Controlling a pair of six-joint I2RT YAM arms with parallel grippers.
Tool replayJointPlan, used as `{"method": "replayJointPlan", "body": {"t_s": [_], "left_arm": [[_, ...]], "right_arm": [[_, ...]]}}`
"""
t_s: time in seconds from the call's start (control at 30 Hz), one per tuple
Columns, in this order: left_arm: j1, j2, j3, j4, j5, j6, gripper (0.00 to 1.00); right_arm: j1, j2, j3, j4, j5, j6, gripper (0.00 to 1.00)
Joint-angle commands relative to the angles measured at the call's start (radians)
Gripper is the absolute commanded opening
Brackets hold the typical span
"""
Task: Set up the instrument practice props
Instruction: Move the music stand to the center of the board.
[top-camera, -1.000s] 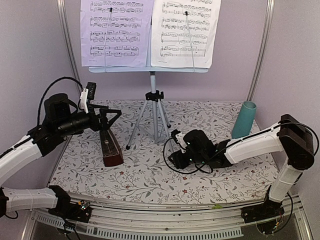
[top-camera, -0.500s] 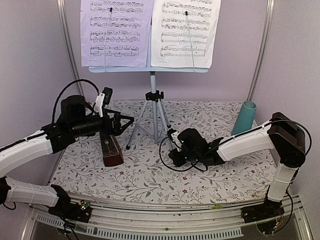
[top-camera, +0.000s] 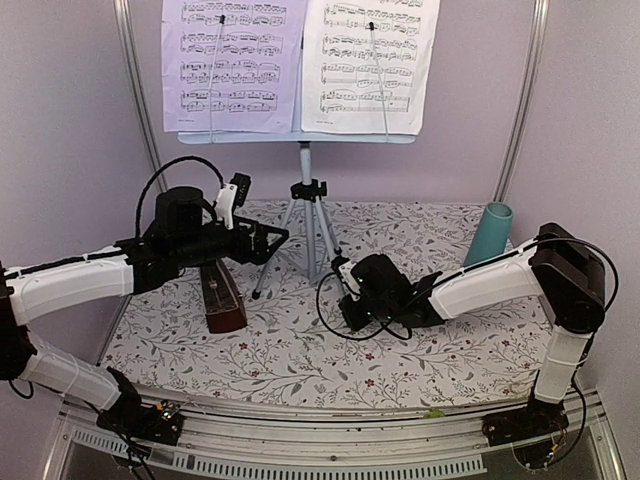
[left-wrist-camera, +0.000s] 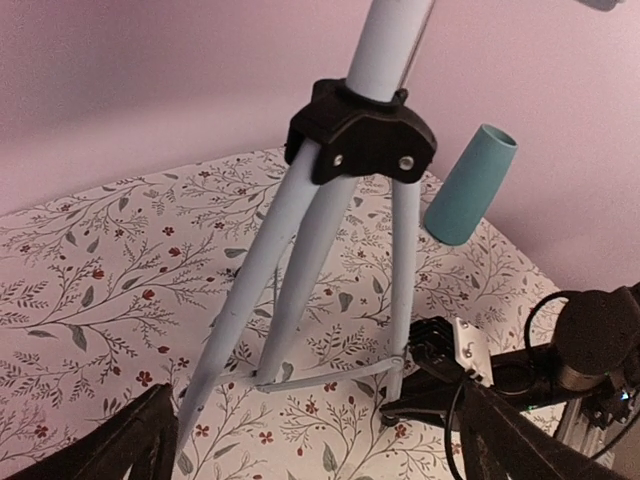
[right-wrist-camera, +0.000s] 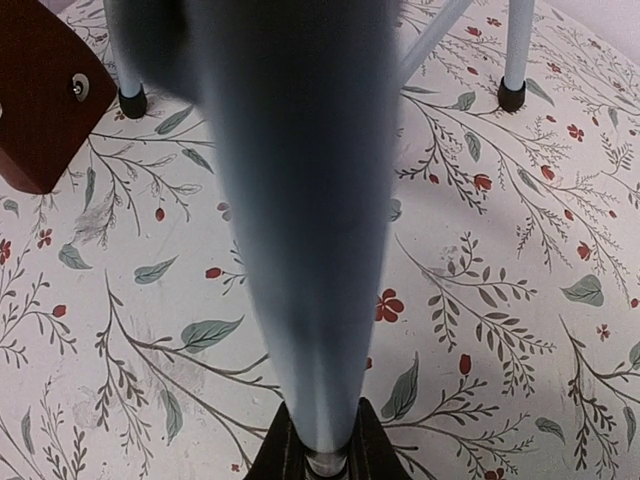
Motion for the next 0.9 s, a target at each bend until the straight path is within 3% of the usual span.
{"method": "replayJointPlan", "body": {"t_s": [0.0,0.87], "left_arm": [[-0.012,0.049,0.026,0.076,-0.101,-0.024,0.98],[0.067,0.361,0.223,0.117,-0.091,-0.011,0.96]], "right_arm": [[-0.02,0.027,0.027,-0.024,0.057,0.003,0.0],[-0.117,0.094,0.139,-0.08,0.081,0.0,0.0]]}}
